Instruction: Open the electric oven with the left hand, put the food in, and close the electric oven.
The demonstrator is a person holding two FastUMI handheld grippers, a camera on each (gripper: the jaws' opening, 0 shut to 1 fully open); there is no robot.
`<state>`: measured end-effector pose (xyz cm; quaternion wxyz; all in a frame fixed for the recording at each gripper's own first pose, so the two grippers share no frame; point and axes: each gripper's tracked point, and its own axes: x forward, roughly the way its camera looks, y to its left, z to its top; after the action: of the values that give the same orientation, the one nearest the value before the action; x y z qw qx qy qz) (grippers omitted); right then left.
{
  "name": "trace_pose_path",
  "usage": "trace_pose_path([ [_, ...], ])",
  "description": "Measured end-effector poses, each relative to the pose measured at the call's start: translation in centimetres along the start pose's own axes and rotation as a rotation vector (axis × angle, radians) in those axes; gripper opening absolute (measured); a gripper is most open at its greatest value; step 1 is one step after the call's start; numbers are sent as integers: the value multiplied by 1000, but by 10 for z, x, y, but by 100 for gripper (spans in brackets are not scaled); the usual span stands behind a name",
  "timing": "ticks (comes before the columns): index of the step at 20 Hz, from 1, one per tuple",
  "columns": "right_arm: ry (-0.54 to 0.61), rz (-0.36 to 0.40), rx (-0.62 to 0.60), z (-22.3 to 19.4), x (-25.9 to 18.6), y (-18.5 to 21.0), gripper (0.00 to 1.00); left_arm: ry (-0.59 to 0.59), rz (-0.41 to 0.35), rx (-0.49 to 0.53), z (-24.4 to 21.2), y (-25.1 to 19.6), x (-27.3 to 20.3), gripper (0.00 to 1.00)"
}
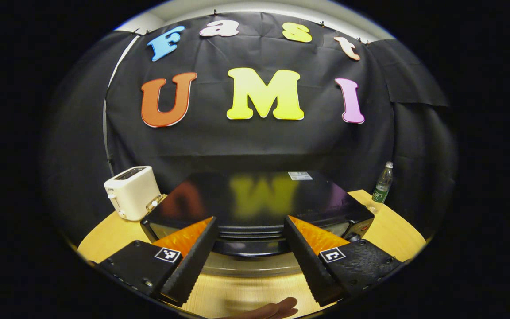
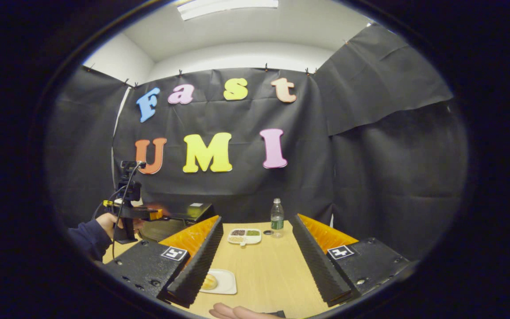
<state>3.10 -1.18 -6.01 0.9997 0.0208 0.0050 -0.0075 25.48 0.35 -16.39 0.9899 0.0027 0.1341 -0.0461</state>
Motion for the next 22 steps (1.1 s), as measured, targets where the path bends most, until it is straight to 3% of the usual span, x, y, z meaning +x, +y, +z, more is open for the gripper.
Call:
trace_pose_path([
  [1,3,-2,3,-2,1,0,96,-29,0,13,4,1,-4,100],
  [6,23,11,21,-10,0,3,96,-27,-9,0,-7,2,-25,99],
  [7,23,13,18,-11,-2,5,96,-23,-10,0,-11,2,-30,95],
  [9,23,15,12,-14,-7,7,96,-17,-20,-3,-20,0,-44,99],
  [14,30,36,10,-17,-14,16,96,161,-15,-15,-113,1,-69,98],
  [22,51,59,-25,-32,-18,32,96,257,-31,-46,-178,-1,-97,98],
])
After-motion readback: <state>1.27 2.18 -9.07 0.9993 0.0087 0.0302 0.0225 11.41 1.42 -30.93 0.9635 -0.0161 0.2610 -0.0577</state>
